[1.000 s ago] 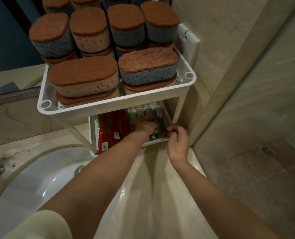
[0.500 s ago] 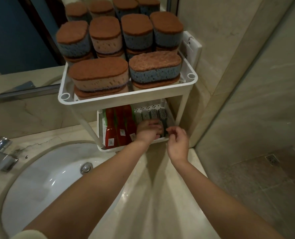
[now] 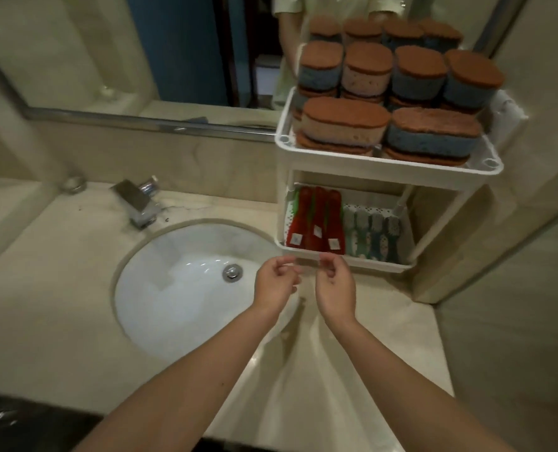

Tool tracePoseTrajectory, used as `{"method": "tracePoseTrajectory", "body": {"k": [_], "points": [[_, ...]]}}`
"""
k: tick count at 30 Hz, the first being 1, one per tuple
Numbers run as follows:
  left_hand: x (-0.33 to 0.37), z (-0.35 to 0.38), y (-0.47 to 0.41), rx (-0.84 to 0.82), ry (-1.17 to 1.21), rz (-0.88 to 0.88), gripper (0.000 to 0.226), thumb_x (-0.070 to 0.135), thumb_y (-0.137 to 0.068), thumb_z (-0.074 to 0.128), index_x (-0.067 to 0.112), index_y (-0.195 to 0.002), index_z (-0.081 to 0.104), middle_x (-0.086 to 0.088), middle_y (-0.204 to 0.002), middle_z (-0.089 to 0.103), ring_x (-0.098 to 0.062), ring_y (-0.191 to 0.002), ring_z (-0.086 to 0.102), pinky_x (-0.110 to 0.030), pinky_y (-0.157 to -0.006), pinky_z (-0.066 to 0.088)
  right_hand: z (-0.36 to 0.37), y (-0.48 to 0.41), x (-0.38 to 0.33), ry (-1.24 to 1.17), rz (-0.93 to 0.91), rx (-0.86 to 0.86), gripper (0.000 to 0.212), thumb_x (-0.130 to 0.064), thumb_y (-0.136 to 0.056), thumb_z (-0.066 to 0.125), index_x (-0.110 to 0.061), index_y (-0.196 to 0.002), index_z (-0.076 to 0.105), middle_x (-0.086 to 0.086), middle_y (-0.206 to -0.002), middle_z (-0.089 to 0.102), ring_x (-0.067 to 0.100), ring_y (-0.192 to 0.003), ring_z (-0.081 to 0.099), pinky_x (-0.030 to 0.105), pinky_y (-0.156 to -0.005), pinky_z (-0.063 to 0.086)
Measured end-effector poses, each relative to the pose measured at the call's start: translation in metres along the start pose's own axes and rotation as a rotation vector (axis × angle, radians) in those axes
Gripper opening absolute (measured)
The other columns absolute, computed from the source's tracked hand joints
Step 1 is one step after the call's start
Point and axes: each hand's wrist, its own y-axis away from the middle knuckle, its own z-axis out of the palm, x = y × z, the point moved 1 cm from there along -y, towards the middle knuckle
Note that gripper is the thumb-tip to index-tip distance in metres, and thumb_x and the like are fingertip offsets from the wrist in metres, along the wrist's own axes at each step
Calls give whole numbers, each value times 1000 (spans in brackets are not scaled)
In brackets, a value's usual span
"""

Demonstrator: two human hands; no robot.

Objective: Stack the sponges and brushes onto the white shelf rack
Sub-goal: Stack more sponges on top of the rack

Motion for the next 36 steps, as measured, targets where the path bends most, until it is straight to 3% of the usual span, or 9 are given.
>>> {"method": "tracePoseTrajectory", "body": {"k": [5,17,23,28,32,36], "points": [[-10,-71,18,186,73,-14,27,0,-90,50,12,-112,61,-4,-94,68,-14,-76,64,-24,-71,53,56,33,-19,-6,-40,-228,30,-6,-88,48,-30,-104,59,-10,-97,64,12,-88,62,32,-82,52],[-61,-236,108,636,229,-51,26,-1,-89,49,13,-109,60,-2,-86,66,-12,-71,61,-22,-64,48,177,158,-46,108,-200,-747,28,-10,-87,48,-30,-101,61,-9,-97,65,12,-82,63,36,-79,54],[-110,-298,192,821,269,-104,26,-6,-90,48,6,-111,58,-3,-80,62,-11,-66,56,-20,-57,43,213,252,-37,182,-297,-995,28,-11,-83,52,-30,-100,62,-10,-94,64,8,-76,59,26,-71,48],[-160,-333,266,950,292,-190,23,-1,-90,55,9,-110,60,-10,-93,65,-12,-71,60,-22,-64,48,229,324,-23,268,-373,-1162,30,-8,-82,55,-22,-108,62,-5,-96,64,9,-81,57,24,-79,46],[-198,-356,320,1046,311,-252,21,5,-90,56,17,-107,61,-7,-97,68,-18,-82,65,-36,-83,53,237,380,-12,341,-409,-1282,28,-14,-86,57,-24,-112,59,-6,-101,61,7,-83,58,23,-78,46],[-233,-371,365,1132,351,-292,18,11,-90,59,21,-106,62,-4,-96,67,-14,-81,65,-31,-79,54,243,430,4,410,-376,-1395,31,-19,-89,57,-30,-119,54,-9,-106,57,7,-87,59,22,-75,48]]}}
